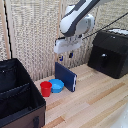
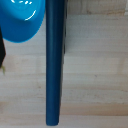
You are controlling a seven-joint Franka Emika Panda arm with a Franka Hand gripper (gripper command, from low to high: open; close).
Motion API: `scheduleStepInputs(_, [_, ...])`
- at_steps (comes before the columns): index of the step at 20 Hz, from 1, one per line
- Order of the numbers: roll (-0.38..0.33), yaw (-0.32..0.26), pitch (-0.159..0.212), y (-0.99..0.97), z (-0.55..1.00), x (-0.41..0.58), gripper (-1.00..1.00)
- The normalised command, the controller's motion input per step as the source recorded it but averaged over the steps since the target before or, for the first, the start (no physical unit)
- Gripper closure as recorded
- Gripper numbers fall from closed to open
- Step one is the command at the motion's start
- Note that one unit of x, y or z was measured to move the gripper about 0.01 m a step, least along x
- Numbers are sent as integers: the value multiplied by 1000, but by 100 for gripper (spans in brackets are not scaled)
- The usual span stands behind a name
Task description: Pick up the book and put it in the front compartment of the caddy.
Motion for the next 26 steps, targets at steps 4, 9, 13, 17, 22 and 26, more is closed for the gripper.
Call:
scheduleStepInputs(4, [-14, -10, 79, -4, -334, 238, -100])
scheduleStepInputs(9, [-18, -55, 101, 15, -340, 262, -100])
scheduleStepInputs(13, [0, -65, 74, -18, -311, 352, -100])
scheduleStepInputs(17, [0, -55, 38, 0, -154, 346, -100])
scheduleStepInputs(22, [0, -26, 13, -27, -94, 212, 100])
scheduleStepInputs(26, [-3, 0, 19, -6, -86, 19, 100])
